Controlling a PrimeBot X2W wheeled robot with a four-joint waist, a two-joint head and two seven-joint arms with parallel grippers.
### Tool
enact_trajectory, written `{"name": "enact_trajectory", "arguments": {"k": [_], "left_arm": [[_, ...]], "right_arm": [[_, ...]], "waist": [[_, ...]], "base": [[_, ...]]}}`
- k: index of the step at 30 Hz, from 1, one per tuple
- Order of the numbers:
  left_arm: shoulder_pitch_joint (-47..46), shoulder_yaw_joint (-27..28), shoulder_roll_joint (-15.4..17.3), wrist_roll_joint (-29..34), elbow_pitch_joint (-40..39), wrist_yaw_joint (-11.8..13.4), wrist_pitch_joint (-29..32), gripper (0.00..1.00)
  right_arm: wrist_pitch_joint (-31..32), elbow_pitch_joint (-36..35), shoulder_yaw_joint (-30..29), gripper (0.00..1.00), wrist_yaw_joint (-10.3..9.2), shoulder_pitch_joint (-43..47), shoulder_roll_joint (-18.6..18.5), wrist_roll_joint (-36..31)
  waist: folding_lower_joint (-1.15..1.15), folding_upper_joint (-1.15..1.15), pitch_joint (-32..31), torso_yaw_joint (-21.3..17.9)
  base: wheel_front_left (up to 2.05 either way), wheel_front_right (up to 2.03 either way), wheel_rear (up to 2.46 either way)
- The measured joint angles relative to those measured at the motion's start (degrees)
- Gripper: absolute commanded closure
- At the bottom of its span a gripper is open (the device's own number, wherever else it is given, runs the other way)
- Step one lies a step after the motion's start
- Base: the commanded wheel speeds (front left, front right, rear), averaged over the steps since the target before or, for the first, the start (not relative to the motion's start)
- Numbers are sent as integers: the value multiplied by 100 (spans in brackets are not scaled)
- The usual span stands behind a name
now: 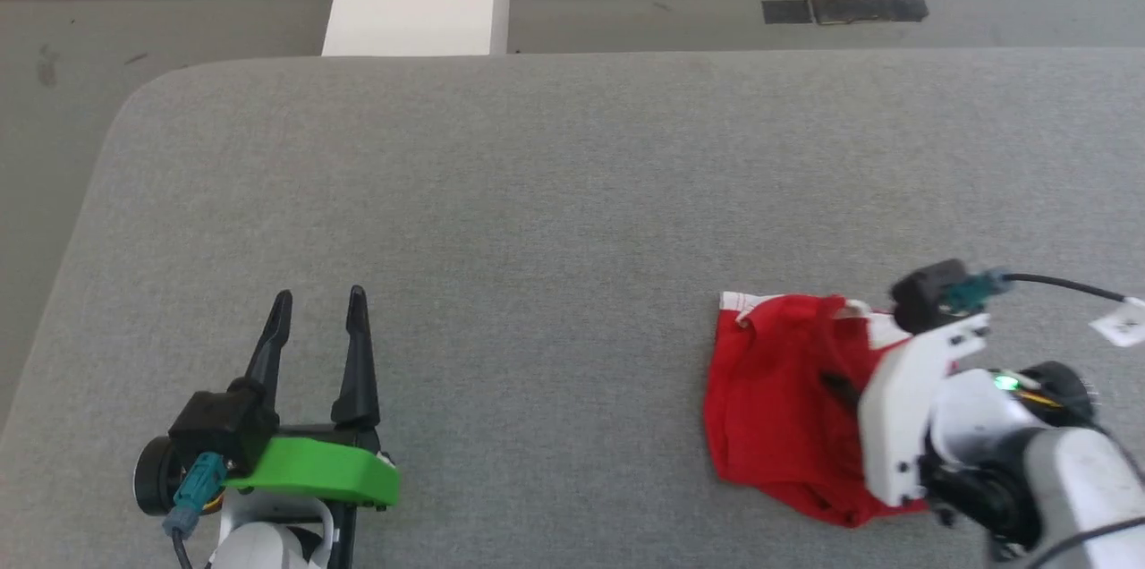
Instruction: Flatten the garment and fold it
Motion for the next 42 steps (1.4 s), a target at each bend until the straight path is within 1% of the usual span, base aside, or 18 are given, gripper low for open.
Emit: {"name": "enact_trajectory", "arguments": {"k": [4, 8, 13, 14, 16, 18, 23, 26, 27, 30, 32, 35, 37, 42], "left_arm": [[-2, -38, -1, -20, 4, 2, 0, 0], [-2, -88, -1, -92, 10, 10, 0, 0], [-2, -126, -1, -160, 18, 18, 0, 0], [-2, -133, -1, -160, 21, 18, 0, 0], [-2, -125, -1, -160, 26, 18, 0, 0], [-2, -115, -2, -160, 38, 18, 0, 0], [0, -51, -5, -158, 33, 36, 0, 0], [1, -21, -7, -154, 33, 36, 0, 0], [2, 14, -7, -140, 27, 34, -1, 0], [3, 48, -8, -122, 5, 33, -1, 0], [4, 45, -8, -107, -10, 26, -1, 0], [3, 29, -9, -83, -62, 9, -1, 0], [3, 26, -9, -82, -79, 8, -1, 0], [-1, 15, -9, -82, -116, 8, -1, 0]], "right_arm": [[-258, 465, 137, 100, -1, -166, 277, -115], [-445, 942, 234, 100, 0, -252, 439, -213], [-612, 1394, 246, 100, -1, -332, 553, -285], [-656, 1455, 249, 55, -1, -350, 576, -314], [-691, 1506, 291, 0, 0, -378, 631, -315], [-713, 1491, 403, 0, 0, -410, 670, -315], [-766, 935, 804, 0, -1, -469, 726, -215], [-749, 563, 932, 0, -1, -481, 699, -202], [-754, 213, 868, 0, 0, -481, 670, -209], [-786, -80, 527, 0, 0, -448, 649, -365], [-795, -197, 156, 0, 0, -354, 630, -580], [-720, -247, -277, 0, 0, -96, 526, -973], [-626, -248, -503, 0, -1, 103, 505, -1100], [-441, -145, -691, 0, -1, 455, 497, -1356]], "waist": [[0, 0, 58, 100], [0, 0, 109, 181], [0, 0, 148, 221], [0, 0, 143, 217], [0, 0, 133, 200], [0, 0, 107, 170], [0, 0, -7, 20], [0, 0, -60, -82], [0, 0, -103, -194], [0, 0, -133, -311], [0, 0, -143, -390], [0, 0, -134, -477], [0, 0, -108, -506], [0, 0, 4, -534]], "base": [[0, 0, 0], [0, 0, 0], [0, 0, 0], [0, 0, 0], [0, 0, 0], [0, 0, 0], [0, 0, 0], [0, 0, 0], [0, 0, 0], [0, 0, 0], [0, 0, 0], [0, 0, 0], [0, 0, 0], [0, 0, 0]]}}
